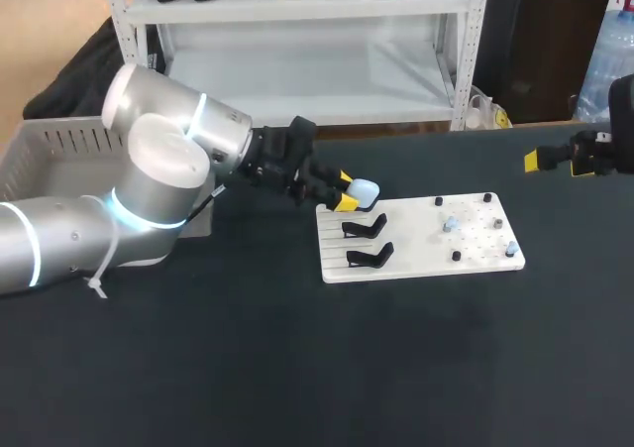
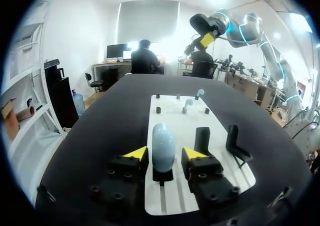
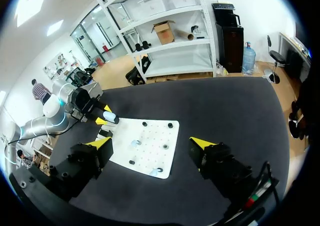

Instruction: Pick up each earbud case from the left stands, insert the matching earbuds, close the lid, and place the case in the box.

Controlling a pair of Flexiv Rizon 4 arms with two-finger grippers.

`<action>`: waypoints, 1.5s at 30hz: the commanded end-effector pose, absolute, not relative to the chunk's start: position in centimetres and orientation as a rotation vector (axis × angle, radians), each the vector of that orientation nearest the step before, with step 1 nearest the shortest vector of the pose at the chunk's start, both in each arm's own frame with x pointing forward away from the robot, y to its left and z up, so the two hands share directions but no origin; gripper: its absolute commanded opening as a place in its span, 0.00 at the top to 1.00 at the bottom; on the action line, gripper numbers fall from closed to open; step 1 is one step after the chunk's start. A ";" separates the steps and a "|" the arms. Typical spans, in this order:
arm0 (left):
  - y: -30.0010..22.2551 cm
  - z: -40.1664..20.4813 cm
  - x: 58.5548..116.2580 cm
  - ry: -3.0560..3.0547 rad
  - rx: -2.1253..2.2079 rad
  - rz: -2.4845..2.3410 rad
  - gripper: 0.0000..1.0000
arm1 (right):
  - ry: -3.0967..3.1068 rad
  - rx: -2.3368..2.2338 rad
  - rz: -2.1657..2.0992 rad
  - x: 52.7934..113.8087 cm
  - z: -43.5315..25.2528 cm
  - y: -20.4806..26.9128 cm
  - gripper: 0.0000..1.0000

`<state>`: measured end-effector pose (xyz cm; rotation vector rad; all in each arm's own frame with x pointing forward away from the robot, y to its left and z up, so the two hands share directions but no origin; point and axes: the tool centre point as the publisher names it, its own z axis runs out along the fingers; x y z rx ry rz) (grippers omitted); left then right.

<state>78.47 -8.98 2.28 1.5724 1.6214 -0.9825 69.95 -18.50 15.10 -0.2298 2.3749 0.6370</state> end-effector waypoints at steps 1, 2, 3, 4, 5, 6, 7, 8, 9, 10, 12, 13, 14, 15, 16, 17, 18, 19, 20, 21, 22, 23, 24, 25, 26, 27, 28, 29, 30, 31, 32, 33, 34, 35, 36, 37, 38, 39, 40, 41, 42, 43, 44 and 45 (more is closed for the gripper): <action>-9.2 2.1 78.6 1.618 1.572 -0.984 0.64 | 2.374 -0.233 0.642 70.0 15.0 -18.6 0.00; -9.2 2.1 78.6 1.618 1.573 -0.985 0.66 | 2.374 -0.233 0.642 70.0 15.0 -18.6 0.00; -9.2 2.1 78.6 1.618 1.573 -0.986 0.68 | 2.374 -0.233 0.642 70.0 15.0 -18.6 0.00; -9.2 2.0 78.5 1.618 1.572 -0.988 0.69 | 2.374 -0.233 0.642 70.0 15.0 -18.6 0.00; -9.3 2.0 78.5 1.619 1.572 -0.989 0.69 | 2.374 -0.233 0.642 70.0 15.0 -18.6 0.00; -9.3 2.0 78.5 1.620 1.571 -0.990 0.70 | 2.374 -0.233 0.642 70.0 15.0 -18.6 0.00; -9.3 2.0 78.4 1.620 1.571 -0.990 0.70 | 2.374 -0.233 0.642 70.0 15.0 -18.6 0.00; -9.3 2.0 78.4 1.621 1.571 -0.991 0.70 | 2.374 -0.233 0.642 70.0 15.0 -18.6 0.00; -9.2 2.0 78.4 1.621 1.570 -0.992 0.70 | 2.374 -0.233 0.642 70.0 15.0 -18.6 0.00; -9.2 2.0 78.3 1.621 1.570 -0.992 0.70 | 2.374 -0.233 0.642 70.0 15.0 -18.6 0.00; -9.2 2.0 78.2 1.621 1.569 -0.991 0.72 | 2.374 -0.233 0.642 70.0 15.0 -18.6 0.00; -9.2 2.0 78.2 1.620 1.569 -0.990 0.73 | 2.374 -0.233 0.642 70.0 15.0 -18.6 0.00; -9.2 2.0 78.1 1.620 1.568 -0.990 0.73 | 2.374 -0.233 0.642 70.0 15.0 -18.6 0.00; -9.2 2.0 78.1 1.619 1.568 -0.989 0.74 | 2.374 -0.233 0.642 70.0 15.0 -18.6 0.00; -9.2 2.0 78.0 1.619 1.566 -0.989 0.75 | 2.374 -0.233 0.642 70.0 15.0 -18.6 0.00; -9.1 2.0 78.0 1.618 1.565 -0.988 0.76 | 2.374 -0.233 0.642 70.0 15.0 -18.6 0.00; -9.1 2.1 77.9 1.617 1.564 -0.988 0.79 | 2.374 -0.233 0.642 70.0 15.0 -18.6 0.00; -9.1 2.2 77.9 1.615 1.563 -0.987 0.82 | 2.374 -0.233 0.642 70.0 15.0 -18.6 0.00; -9.0 2.2 77.8 1.614 1.561 -0.986 0.85 | 2.374 -0.233 0.642 70.0 15.0 -18.6 0.00; -9.0 2.3 77.8 1.611 1.558 -0.985 0.88 | 2.374 -0.233 0.642 70.0 15.0 -18.6 0.00; -8.9 2.5 77.7 1.609 1.557 -0.984 0.92 | 2.374 -0.233 0.642 70.0 15.0 -18.6 0.00; -8.8 2.6 77.7 1.605 1.554 -0.983 0.95 | 2.374 -0.233 0.642 70.0 15.0 -18.6 0.00; -8.7 2.8 77.6 1.600 1.551 -0.980 0.99 | 2.374 -0.233 0.642 70.0 15.0 -18.6 0.00; -8.6 3.1 77.6 1.596 1.548 -0.979 1.00 | 2.374 -0.233 0.642 70.0 15.0 -18.6 0.00; -8.5 3.3 77.5 1.588 1.544 -0.977 1.00 | 2.374 -0.233 0.642 70.0 15.0 -18.6 0.00; -8.4 3.6 77.5 1.579 1.538 -0.975 1.00 | 2.374 -0.233 0.642 70.0 15.0 -18.6 0.00; -8.2 3.9 77.4 1.570 1.531 -0.974 1.00 | 2.374 -0.233 0.642 70.0 15.0 -18.6 0.00; -8.1 4.4 77.3 1.558 1.525 -0.977 1.00 | 2.374 -0.233 0.642 70.0 15.0 -18.6 0.00; -8.0 4.9 77.1 1.544 1.517 -0.981 1.00 | 2.374 -0.233 0.642 70.0 15.0 -18.6 0.00; -8.0 5.5 76.9 1.526 1.507 -0.981 1.00 | 2.374 -0.233 0.642 70.0 15.0 -18.6 0.00; -8.0 6.0 76.6 1.509 1.500 -0.986 1.00 | 2.374 -0.233 0.642 70.0 15.0 -18.6 0.00; -8.0 6.6 76.3 1.489 1.494 -0.990 1.00 | 2.374 -0.233 0.642 70.0 15.0 -18.6 0.00; -8.1 7.2 75.9 1.466 1.485 -0.979 1.00 | 2.374 -0.233 0.642 70.0 15.0 -18.6 0.00; -8.3 7.9 75.5 1.438 1.474 -0.971 1.00 | 2.374 -0.233 0.642 70.0 15.0 -18.6 0.00; -8.6 8.6 75.2 1.413 1.464 -0.974 1.00 | 2.374 -0.233 0.642 70.0 15.0 -18.6 0.00; -8.8 9.2 74.9 1.399 1.454 -0.979 1.00 | 2.374 -0.233 0.642 70.0 15.0 -18.6 0.00; -9.0 9.8 74.6 1.390 1.445 -0.985 1.00 | 2.374 -0.233 0.642 70.0 15.0 -18.6 0.00; -9.2 10.4 74.3 1.374 1.432 -0.993 1.00 | 2.374 -0.233 0.642 70.0 15.0 -18.6 0.00; -9.4 11.0 73.9 1.360 1.424 -1.003 1.00 | 2.374 -0.233 0.642 70.0 15.0 -18.6 0.00; -9.6 11.4 73.5 1.348 1.418 -1.012 1.00 | 2.374 -0.233 0.642 70.0 15.0 -18.6 0.00; -9.8 11.8 73.1 1.331 1.413 -1.016 1.00 | 2.374 -0.233 0.642 70.0 15.0 -18.6 0.00; -10.0 12.2 72.7 1.313 1.412 -1.014 1.00 | 2.374 -0.233 0.642 70.0 15.0 -18.6 0.00; -10.1 12.6 72.5 1.301 1.409 -1.015 1.00 | 2.374 -0.233 0.642 70.0 15.0 -18.6 0.00; -10.2 13.0 72.2 1.292 1.401 -1.023 1.00 | 2.374 -0.233 0.642 70.0 15.0 -18.6 0.00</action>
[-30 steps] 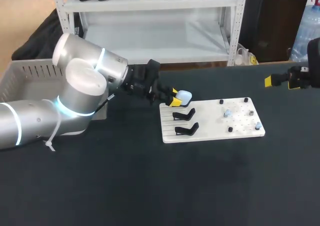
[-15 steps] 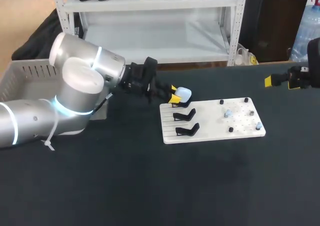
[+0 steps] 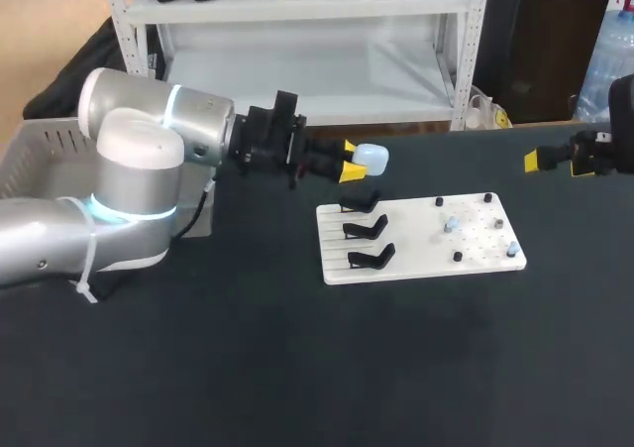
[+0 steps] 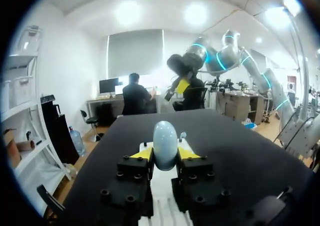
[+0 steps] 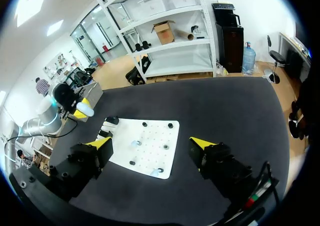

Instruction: Pick up each earbud case from the left stands, insert the matching earbuds, close the lid, and place the case in the box.

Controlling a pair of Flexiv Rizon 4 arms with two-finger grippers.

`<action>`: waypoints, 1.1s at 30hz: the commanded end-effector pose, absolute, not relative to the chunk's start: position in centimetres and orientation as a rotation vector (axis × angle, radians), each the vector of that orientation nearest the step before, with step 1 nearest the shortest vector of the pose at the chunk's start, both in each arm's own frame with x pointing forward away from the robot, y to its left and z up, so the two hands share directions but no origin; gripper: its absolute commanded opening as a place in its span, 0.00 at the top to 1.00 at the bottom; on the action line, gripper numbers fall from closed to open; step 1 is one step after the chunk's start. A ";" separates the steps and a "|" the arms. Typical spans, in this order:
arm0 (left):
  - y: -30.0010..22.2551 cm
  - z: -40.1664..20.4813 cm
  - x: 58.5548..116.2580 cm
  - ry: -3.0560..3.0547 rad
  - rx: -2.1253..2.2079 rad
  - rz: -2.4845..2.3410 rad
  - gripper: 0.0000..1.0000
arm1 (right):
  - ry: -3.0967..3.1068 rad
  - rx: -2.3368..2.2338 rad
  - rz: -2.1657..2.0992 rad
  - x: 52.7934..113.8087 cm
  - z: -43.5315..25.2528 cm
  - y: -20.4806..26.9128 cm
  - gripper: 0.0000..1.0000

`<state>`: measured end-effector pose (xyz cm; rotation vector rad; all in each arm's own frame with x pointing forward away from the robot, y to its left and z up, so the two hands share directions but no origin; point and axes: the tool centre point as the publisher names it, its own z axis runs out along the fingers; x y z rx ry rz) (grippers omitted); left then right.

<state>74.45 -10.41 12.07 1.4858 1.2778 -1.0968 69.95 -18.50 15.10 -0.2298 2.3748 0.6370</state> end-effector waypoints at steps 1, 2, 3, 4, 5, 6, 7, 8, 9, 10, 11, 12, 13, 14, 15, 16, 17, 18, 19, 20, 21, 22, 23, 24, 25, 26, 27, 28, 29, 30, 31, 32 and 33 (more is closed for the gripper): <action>-10.3 13.4 72.0 1.286 1.391 -1.033 1.00 | 2.374 -0.233 0.642 70.0 15.0 -18.6 0.00; -10.4 13.7 71.8 1.280 1.382 -1.040 1.00 | 2.374 -0.233 0.642 70.0 15.0 -18.6 0.00; -10.4 14.0 71.7 1.276 1.373 -1.048 1.00 | 2.374 -0.233 0.642 70.0 15.0 -18.6 0.00; -10.4 14.3 71.5 1.272 1.367 -1.054 1.00 | 2.374 -0.233 0.642 70.0 15.0 -18.6 0.00; -10.4 14.5 71.3 1.269 1.362 -1.059 1.00 | 2.374 -0.233 0.642 70.0 15.0 -18.6 0.00; -10.3 14.8 71.1 1.263 1.359 -1.063 1.00 | 2.374 -0.233 0.642 70.0 15.0 -18.6 0.00; -10.3 15.0 70.9 1.258 1.358 -1.066 1.00 | 2.374 -0.233 0.642 70.0 15.0 -18.6 0.00; -10.2 15.2 70.7 1.255 1.359 -1.069 1.00 | 2.374 -0.233 0.642 70.0 15.0 -18.6 0.00; -10.2 15.2 70.7 1.255 1.359 -1.069 1.00 | 2.374 -0.233 0.642 70.0 15.0 -18.6 0.00; -10.2 15.2 70.7 1.255 1.359 -1.069 1.00 | 2.374 -0.233 0.642 70.0 15.0 -18.6 0.00; -10.2 15.2 70.7 1.255 1.359 -1.069 1.00 | 2.374 -0.233 0.642 70.0 15.0 -18.6 0.00; -10.2 15.2 70.7 1.255 1.359 -1.069 1.00 | 2.374 -0.233 0.642 70.0 15.0 -18.6 0.00; -10.2 15.2 70.7 1.255 1.359 -1.069 1.00 | 2.374 -0.233 0.642 70.0 15.0 -18.6 0.00; -10.2 15.2 70.7 1.255 1.359 -1.069 1.00 | 2.374 -0.233 0.642 70.0 15.0 -18.6 0.00; -10.2 15.2 70.7 1.255 1.359 -1.069 1.00 | 2.374 -0.233 0.642 70.0 15.0 -18.6 0.00; -10.2 15.2 70.7 1.255 1.359 -1.069 1.00 | 2.374 -0.233 0.642 70.0 15.0 -18.6 0.00; -10.2 15.2 70.7 1.255 1.359 -1.069 1.00 | 2.374 -0.233 0.642 70.0 15.0 -18.6 0.00; -10.2 15.2 70.7 1.255 1.359 -1.069 1.00 | 2.374 -0.233 0.642 70.0 15.0 -18.6 0.00; -10.2 15.2 70.7 1.255 1.359 -1.069 1.00 | 2.374 -0.233 0.642 70.0 15.0 -18.6 0.00; -10.2 15.2 70.7 1.255 1.359 -1.069 1.00 | 2.374 -0.233 0.642 70.0 15.0 -18.6 0.00; -10.2 15.2 70.7 1.255 1.359 -1.069 1.00 | 2.374 -0.233 0.642 70.0 15.0 -18.6 0.00; -10.2 15.2 70.7 1.255 1.359 -1.069 1.00 | 2.374 -0.233 0.642 70.0 15.0 -18.6 0.00; -10.2 15.2 70.7 1.255 1.359 -1.069 1.00 | 2.374 -0.233 0.642 70.0 15.0 -18.6 0.00; -10.2 15.2 70.7 1.255 1.359 -1.069 1.00 | 2.374 -0.233 0.642 70.0 15.0 -18.6 0.00; -10.2 15.2 70.7 1.255 1.359 -1.069 1.00 | 2.374 -0.233 0.642 70.0 15.0 -18.6 0.00; -10.2 15.2 70.7 1.255 1.359 -1.069 1.00 | 2.374 -0.233 0.642 70.0 15.0 -18.6 0.00; -10.2 15.2 70.7 1.255 1.359 -1.069 1.00 | 2.374 -0.233 0.642 70.0 15.0 -18.6 0.00; -10.2 15.2 70.7 1.255 1.359 -1.069 1.00 | 2.374 -0.233 0.642 70.0 15.0 -18.6 0.00; -10.2 15.2 70.7 1.255 1.359 -1.069 1.00 | 2.374 -0.233 0.642 70.0 15.0 -18.6 0.00; -10.2 15.2 70.7 1.255 1.359 -1.069 1.00 | 2.374 -0.233 0.642 70.0 15.0 -18.6 0.00; -10.2 15.2 70.7 1.255 1.359 -1.069 1.00 | 2.374 -0.233 0.642 70.0 15.0 -18.6 0.00; -10.2 15.2 70.7 1.255 1.359 -1.069 1.00 | 2.374 -0.233 0.642 70.0 15.0 -18.6 0.00; -10.2 15.2 70.7 1.255 1.359 -1.069 1.00 | 2.374 -0.233 0.642 70.0 15.0 -18.6 0.00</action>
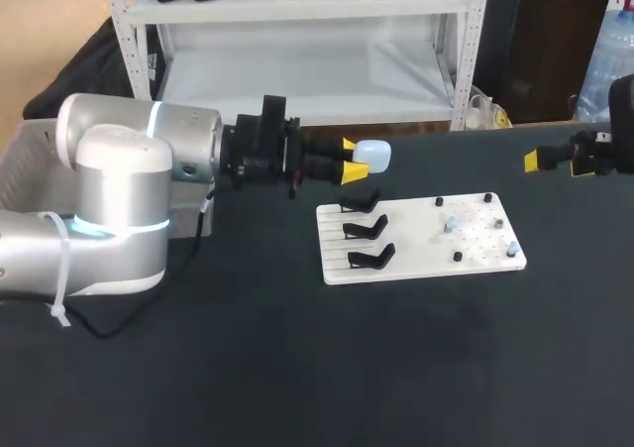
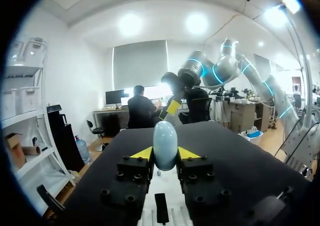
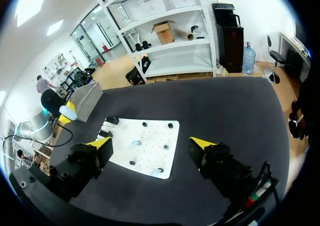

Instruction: Pick up each earbud case from the left stands, insert the matching earbuds, close the lid, and place the case in the box.

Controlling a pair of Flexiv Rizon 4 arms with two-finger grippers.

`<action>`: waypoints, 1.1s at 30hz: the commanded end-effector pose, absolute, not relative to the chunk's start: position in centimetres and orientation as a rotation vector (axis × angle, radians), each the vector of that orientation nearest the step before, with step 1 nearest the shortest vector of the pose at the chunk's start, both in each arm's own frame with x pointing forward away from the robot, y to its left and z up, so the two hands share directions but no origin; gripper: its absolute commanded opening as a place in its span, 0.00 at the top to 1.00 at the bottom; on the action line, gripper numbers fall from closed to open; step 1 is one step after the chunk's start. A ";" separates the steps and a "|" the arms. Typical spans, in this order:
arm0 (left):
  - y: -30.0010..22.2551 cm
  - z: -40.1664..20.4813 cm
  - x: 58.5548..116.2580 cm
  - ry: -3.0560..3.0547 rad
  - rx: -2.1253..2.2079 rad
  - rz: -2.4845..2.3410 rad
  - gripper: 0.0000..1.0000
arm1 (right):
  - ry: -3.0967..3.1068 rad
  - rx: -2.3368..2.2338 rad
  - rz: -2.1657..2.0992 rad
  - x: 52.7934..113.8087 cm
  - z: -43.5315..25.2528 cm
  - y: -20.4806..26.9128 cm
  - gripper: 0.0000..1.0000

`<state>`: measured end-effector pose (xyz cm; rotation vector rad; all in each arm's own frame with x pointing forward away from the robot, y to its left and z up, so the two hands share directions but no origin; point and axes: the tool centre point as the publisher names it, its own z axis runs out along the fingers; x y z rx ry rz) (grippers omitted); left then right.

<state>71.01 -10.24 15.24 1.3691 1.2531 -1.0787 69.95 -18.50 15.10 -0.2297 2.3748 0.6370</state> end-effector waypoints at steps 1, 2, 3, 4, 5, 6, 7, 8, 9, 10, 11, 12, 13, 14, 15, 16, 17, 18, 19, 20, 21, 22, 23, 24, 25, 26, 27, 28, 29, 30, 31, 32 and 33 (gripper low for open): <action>-10.2 15.2 70.7 1.255 1.359 -1.069 1.00 | 2.374 -0.233 0.642 70.0 15.0 -18.6 0.00; -10.2 15.2 70.7 1.255 1.359 -1.069 1.00 | 2.374 -0.233 0.642 70.0 15.0 -18.6 0.00; -10.2 15.2 70.7 1.255 1.359 -1.069 1.00 | 2.374 -0.233 0.642 70.0 15.0 -18.6 0.00; -10.2 15.2 70.7 1.255 1.359 -1.069 1.00 | 2.374 -0.233 0.642 70.0 15.0 -18.6 0.00; -10.2 15.2 70.7 1.255 1.359 -1.069 1.00 | 2.374 -0.233 0.642 70.0 15.0 -18.6 0.00; -10.2 15.2 70.7 1.255 1.359 -1.069 1.00 | 2.374 -0.233 0.642 70.0 15.0 -18.6 0.00; -10.2 15.2 70.7 1.255 1.359 -1.069 1.00 | 2.374 -0.233 0.642 70.0 15.0 -18.6 0.00; -10.6 15.3 70.7 1.238 1.355 -1.075 1.00 | 2.374 -0.233 0.642 70.0 15.0 -18.6 0.00; -10.8 15.4 70.6 1.230 1.354 -1.081 1.00 | 2.374 -0.233 0.642 70.0 15.0 -18.6 0.00; -11.0 15.4 70.6 1.220 1.356 -1.089 1.00 | 2.374 -0.233 0.642 70.0 15.0 -18.6 0.00; -11.4 15.3 70.5 1.205 1.361 -1.098 1.00 | 2.374 -0.233 0.642 70.0 15.0 -18.6 0.00; -11.7 15.3 70.5 1.194 1.358 -1.114 1.00 | 2.374 -0.233 0.642 70.0 15.0 -18.6 0.00; -12.0 15.2 70.5 1.184 1.355 -1.129 1.00 | 2.374 -0.233 0.642 70.0 15.0 -18.6 0.00; -12.2 15.2 70.5 1.177 1.357 -1.137 1.00 | 2.374 -0.229 0.647 70.0 15.1 -18.7 0.00; -12.3 15.2 70.4 1.172 1.361 -1.141 1.00 | 2.377 -0.230 0.653 69.8 15.1 -18.7 0.00; -12.4 15.1 70.4 1.166 1.357 -1.156 1.00 | 2.377 -0.232 0.656 69.6 15.2 -18.6 0.00; -12.5 15.1 70.4 1.160 1.352 -1.166 1.00 | 2.373 -0.232 0.669 69.4 15.2 -18.5 0.00; -12.6 15.1 70.3 1.158 1.353 -1.170 1.00 | 2.371 -0.234 0.675 69.2 15.3 -18.3 0.00; -12.7 15.1 70.3 1.155 1.355 -1.173 1.00 | 2.367 -0.235 0.682 68.9 15.5 -18.1 0.00; -12.8 15.0 70.2 1.153 1.358 -1.180 1.00 | 2.362 -0.238 0.693 68.5 15.7 -17.9 0.00; -12.8 15.0 70.2 1.152 1.359 -1.186 1.00 | 2.360 -0.242 0.698 68.2 15.9 -17.6 0.00; -12.8 14.9 70.1 1.150 1.361 -1.190 1.00 | 2.354 -0.255 0.702 67.9 16.1 -17.2 0.00; -12.9 14.9 70.1 1.150 1.363 -1.195 1.00 | 2.348 -0.266 0.707 67.5 16.4 -16.7 0.00; -12.9 14.9 70.1 1.149 1.361 -1.201 1.00 | 2.342 -0.280 0.711 67.1 16.7 -16.2 0.00; -12.9 14.9 70.1 1.148 1.361 -1.202 1.00 | 2.333 -0.292 0.718 66.7 17.1 -15.7 0.00; -12.9 14.9 70.1 1.149 1.362 -1.203 1.00 | 2.327 -0.306 0.723 66.3 17.4 -15.1 0.00; -12.9 14.9 70.1 1.150 1.363 -1.202 1.00 | 2.325 -0.328 0.715 66.0 17.6 -14.6 0.00; -12.9 14.9 70.0 1.151 1.363 -1.201 1.00 | 2.321 -0.344 0.713 65.7 17.8 -14.0 0.00; -12.9 14.9 70.0 1.152 1.364 -1.200 1.00 | 2.319 -0.362 0.719 65.3 17.9 -13.4 0.00; -12.9 14.9 70.0 1.153 1.365 -1.200 1.00 | 2.321 -0.384 0.712 65.0 18.1 -12.8 0.00; -12.9 14.9 70.0 1.154 1.366 -1.200 1.00 | 2.319 -0.408 0.700 64.7 18.1 -12.2 0.00; -12.9 14.8 70.0 1.155 1.366 -1.199 1.00 | 2.318 -0.426 0.695 64.4 18.3 -11.6 0.00; -12.8 14.8 70.0 1.157 1.367 -1.198 1.00 | 2.317 -0.440 0.693 64.1 18.3 -11.1 0.00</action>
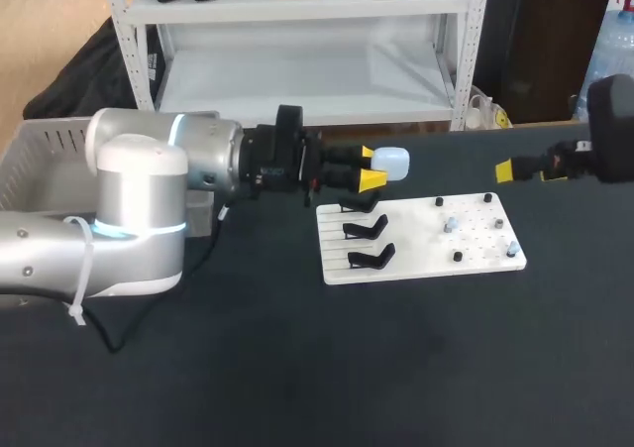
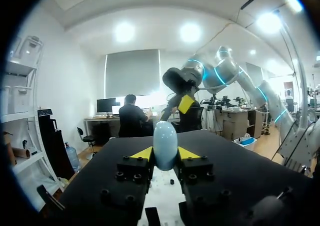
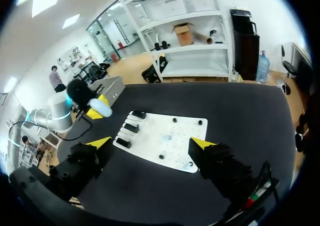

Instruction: Pick up each earbud case from the left stands, insert the matching earbuds, close the lid, and place the case in the box.

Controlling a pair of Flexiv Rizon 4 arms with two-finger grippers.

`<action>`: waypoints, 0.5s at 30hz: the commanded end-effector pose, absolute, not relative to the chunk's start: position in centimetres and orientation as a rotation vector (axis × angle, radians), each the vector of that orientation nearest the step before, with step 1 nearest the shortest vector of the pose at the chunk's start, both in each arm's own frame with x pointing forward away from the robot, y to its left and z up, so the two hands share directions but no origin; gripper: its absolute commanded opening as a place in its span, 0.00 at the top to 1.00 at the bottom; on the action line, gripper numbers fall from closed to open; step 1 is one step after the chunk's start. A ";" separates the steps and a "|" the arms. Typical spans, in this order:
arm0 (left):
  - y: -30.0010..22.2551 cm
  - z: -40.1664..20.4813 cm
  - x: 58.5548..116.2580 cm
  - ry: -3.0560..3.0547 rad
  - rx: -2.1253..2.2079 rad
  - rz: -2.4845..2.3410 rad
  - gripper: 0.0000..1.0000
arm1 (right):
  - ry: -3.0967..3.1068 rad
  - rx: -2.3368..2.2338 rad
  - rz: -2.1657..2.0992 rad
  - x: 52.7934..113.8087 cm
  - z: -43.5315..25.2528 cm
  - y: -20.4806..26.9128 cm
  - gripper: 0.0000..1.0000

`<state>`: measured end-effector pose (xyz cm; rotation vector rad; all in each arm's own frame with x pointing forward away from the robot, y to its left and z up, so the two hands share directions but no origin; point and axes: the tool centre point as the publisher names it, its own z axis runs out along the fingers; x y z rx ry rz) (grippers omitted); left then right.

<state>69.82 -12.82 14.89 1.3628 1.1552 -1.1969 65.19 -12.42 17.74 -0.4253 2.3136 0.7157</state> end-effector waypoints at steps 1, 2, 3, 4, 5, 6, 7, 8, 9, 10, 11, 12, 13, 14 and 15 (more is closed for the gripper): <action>-12.8 14.8 70.0 1.158 1.365 -1.197 1.00 | 2.315 -0.458 0.678 63.9 18.4 -10.6 0.00; -12.7 14.7 70.0 1.159 1.364 -1.196 1.00 | 2.312 -0.476 0.652 63.7 18.5 -10.1 0.00; -12.7 14.6 70.0 1.161 1.363 -1.195 1.00 | 2.309 -0.497 0.631 63.5 18.6 -9.6 0.00; -12.6 14.5 70.0 1.162 1.362 -1.195 1.00 | 2.311 -0.514 0.625 63.4 18.6 -9.1 0.00; -12.6 14.4 70.0 1.164 1.361 -1.193 1.00 | 2.310 -0.531 0.626 63.2 18.7 -8.5 0.00; -12.5 14.4 70.0 1.165 1.360 -1.192 1.00 | 2.308 -0.544 0.623 63.0 18.8 -8.1 0.00; -12.5 14.3 70.0 1.166 1.359 -1.191 1.00 | 2.306 -0.555 0.623 62.9 18.9 -7.7 0.00; -12.5 14.3 70.0 1.167 1.359 -1.190 1.00 | 2.305 -0.565 0.623 62.8 19.0 -7.4 0.00; -12.4 14.2 70.0 1.167 1.358 -1.190 1.00 | 2.304 -0.573 0.620 62.8 19.1 -7.0 0.00; -12.4 14.2 70.0 1.167 1.357 -1.189 1.00 | 2.303 -0.579 0.618 62.8 19.1 -6.7 0.00; -12.4 14.2 70.0 1.168 1.356 -1.188 1.00 | 2.303 -0.584 0.618 62.8 19.2 -6.4 0.00; -12.4 14.1 70.0 1.167 1.355 -1.187 1.00 | 2.302 -0.588 0.621 62.8 19.3 -6.1 0.00; -12.3 14.1 70.1 1.167 1.355 -1.187 1.00 | 2.304 -0.596 0.624 62.8 19.3 -5.7 0.00; -12.3 14.1 70.1 1.168 1.354 -1.188 1.00 | 2.305 -0.601 0.623 62.7 19.3 -5.4 0.00; -12.2 14.0 70.1 1.169 1.353 -1.189 1.00 | 2.305 -0.605 0.624 62.7 19.4 -5.1 0.00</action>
